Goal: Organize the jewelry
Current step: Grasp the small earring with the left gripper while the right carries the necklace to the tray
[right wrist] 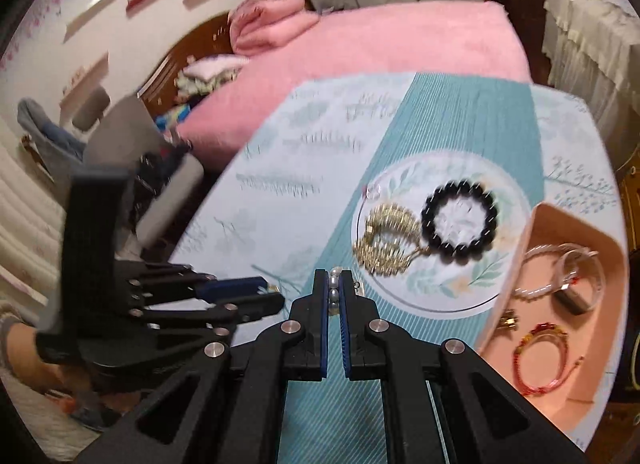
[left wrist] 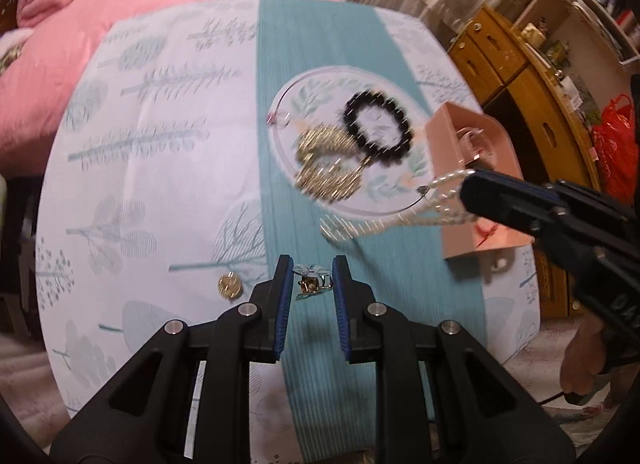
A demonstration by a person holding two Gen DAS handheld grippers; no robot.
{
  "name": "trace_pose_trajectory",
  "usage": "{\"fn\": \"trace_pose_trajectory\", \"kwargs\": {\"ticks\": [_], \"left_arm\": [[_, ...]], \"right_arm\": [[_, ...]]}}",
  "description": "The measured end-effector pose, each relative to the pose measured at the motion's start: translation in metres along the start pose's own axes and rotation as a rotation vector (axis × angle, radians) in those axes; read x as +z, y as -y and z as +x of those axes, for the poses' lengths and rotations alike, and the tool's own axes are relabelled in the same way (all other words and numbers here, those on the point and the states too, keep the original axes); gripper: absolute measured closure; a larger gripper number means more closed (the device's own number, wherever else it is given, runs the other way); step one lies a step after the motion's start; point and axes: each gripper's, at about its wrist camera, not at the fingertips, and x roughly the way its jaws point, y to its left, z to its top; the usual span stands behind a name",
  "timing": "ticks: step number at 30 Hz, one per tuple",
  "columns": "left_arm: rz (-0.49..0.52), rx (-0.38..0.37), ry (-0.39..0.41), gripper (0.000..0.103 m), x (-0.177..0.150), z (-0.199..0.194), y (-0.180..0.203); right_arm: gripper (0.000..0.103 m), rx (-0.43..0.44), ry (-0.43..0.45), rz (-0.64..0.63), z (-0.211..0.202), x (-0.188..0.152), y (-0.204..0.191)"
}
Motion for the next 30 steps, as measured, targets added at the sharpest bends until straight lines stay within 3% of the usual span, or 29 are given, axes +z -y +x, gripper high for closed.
{"fn": "trace_pose_trajectory", "kwargs": {"ticks": [9, 16, 24, 30], "left_arm": [[0.118, -0.078, 0.082, 0.086, 0.042, -0.034, 0.058], [0.205, -0.143, 0.083, 0.086, 0.067, -0.027, 0.114], [0.303, -0.15, 0.014, 0.086, 0.072, 0.025, 0.173], [0.353, -0.153, -0.066, 0.086, 0.054, 0.067, 0.196]], "right_arm": [[0.098, -0.058, 0.194, 0.108, -0.114, 0.01, 0.022], [0.098, -0.158, 0.274, 0.185, -0.163, -0.005, 0.057], [0.098, -0.238, 0.242, 0.28, -0.157, -0.032, 0.111], [0.098, -0.258, 0.209, 0.327, -0.142, -0.05, 0.132]]}}
